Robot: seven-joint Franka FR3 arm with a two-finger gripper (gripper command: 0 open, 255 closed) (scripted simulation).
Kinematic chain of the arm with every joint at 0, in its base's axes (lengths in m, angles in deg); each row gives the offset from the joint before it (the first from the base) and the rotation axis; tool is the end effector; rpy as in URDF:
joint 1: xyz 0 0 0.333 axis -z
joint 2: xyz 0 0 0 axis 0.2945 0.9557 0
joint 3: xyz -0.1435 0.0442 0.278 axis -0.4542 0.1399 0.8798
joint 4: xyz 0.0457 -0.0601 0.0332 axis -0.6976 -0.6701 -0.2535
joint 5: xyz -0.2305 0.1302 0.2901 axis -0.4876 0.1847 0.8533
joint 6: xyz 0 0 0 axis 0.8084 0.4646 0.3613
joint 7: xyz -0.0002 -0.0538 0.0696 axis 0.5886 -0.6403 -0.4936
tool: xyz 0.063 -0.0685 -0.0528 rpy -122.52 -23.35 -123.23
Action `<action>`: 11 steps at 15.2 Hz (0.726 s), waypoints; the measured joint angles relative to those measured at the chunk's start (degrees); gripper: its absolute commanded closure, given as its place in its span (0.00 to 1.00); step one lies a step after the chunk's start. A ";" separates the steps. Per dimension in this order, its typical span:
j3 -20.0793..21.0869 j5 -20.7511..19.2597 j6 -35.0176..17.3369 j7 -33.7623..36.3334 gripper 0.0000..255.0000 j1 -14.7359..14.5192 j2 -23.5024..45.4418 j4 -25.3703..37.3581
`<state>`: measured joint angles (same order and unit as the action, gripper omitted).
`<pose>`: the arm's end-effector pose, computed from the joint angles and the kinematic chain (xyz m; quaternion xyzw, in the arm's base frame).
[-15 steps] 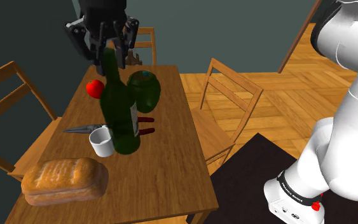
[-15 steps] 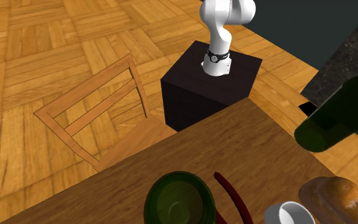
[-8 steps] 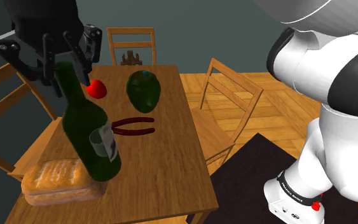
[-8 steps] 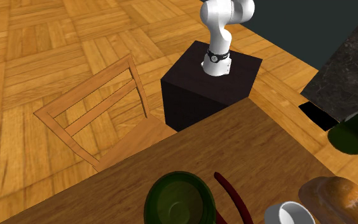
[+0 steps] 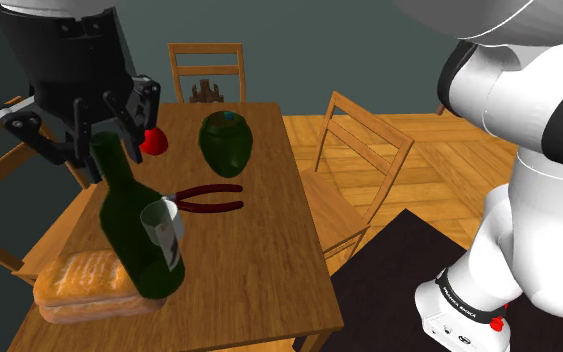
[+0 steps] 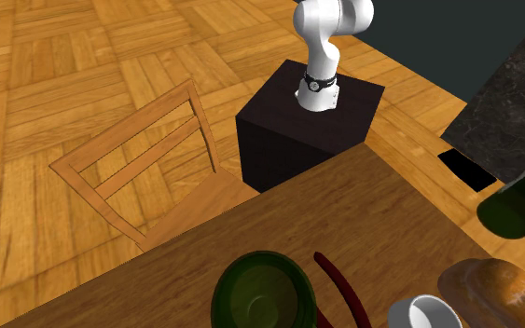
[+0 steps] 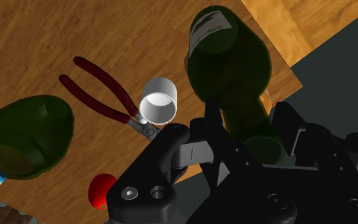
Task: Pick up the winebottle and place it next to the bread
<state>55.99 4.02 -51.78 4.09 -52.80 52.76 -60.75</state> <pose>0.4158 0.5168 0.6402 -0.9919 -0.1150 -0.0420 0.0348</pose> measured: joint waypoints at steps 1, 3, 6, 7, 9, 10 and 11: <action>0.07 0.30 -1.16 0.09 1.00 0.37 -0.77 -1.92; 0.07 0.72 -3.32 -0.05 1.00 1.08 -1.68 -4.96; 0.14 1.44 -6.89 0.02 1.00 2.03 -3.53 -10.32; 0.13 1.44 -7.64 0.06 1.00 2.10 -3.53 -11.07; 0.14 1.74 -9.56 0.06 1.00 2.52 -4.29 -13.74; 0.13 1.87 -10.58 0.03 1.00 2.74 -4.63 -15.08; 0.11 1.91 -11.35 0.04 1.00 2.84 -4.71 -15.93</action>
<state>56.10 5.93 -63.13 4.14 -49.97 48.05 -76.68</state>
